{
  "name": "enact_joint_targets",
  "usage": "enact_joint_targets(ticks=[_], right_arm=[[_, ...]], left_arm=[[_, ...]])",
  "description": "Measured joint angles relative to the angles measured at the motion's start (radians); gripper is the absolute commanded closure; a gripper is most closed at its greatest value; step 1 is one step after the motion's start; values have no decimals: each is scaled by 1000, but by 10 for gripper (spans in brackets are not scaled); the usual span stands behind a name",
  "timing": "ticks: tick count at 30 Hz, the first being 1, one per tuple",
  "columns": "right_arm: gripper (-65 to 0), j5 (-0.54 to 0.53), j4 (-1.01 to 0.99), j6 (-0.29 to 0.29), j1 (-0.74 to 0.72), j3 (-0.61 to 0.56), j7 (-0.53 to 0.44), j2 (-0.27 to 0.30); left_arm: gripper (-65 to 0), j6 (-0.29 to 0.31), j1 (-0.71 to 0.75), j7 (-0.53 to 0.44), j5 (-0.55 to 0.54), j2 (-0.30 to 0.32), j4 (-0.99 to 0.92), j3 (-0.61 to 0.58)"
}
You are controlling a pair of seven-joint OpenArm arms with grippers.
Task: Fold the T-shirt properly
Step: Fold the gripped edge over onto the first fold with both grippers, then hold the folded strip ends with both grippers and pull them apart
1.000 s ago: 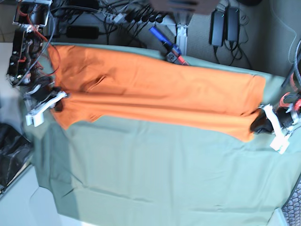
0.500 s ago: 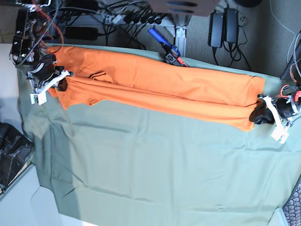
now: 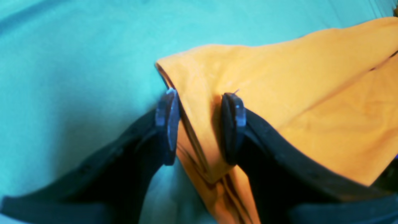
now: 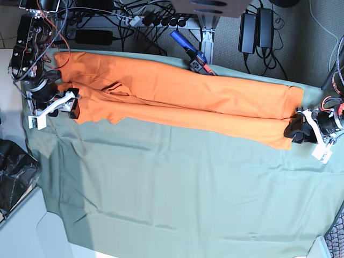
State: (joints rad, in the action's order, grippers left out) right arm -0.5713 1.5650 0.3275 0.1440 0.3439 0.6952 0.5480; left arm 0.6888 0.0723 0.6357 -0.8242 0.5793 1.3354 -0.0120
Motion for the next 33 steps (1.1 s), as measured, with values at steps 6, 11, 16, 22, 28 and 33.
enact_joint_targets(ticks=[6,11,16,22,28,33], right_arm=[[-426,-18,-60,0,-42,0,-9,-17],[-426,-43,-121,0,-39,-8,-21,-22],[-424,-61,-138,0,-40,-49,-23,-24],[-424,-95,-138,6,-42,-61,-23,-24],[-424,-108,-138,17,-84,-63,-23,-31],[-424,-109,-138,20,-114,-100,-25,-33]], left_arm=[[-262,0,3,0,-3,0,0,0],[-262,0,8,-1,-4,0,1,0],[-262,0,8,-2,-5,0,1,0],[-262,0,8,-1,-6,0,1,0],[-262,0,10,-2,-7,0,1,0],[-262,0,14,-7,-8,0,2,0]])
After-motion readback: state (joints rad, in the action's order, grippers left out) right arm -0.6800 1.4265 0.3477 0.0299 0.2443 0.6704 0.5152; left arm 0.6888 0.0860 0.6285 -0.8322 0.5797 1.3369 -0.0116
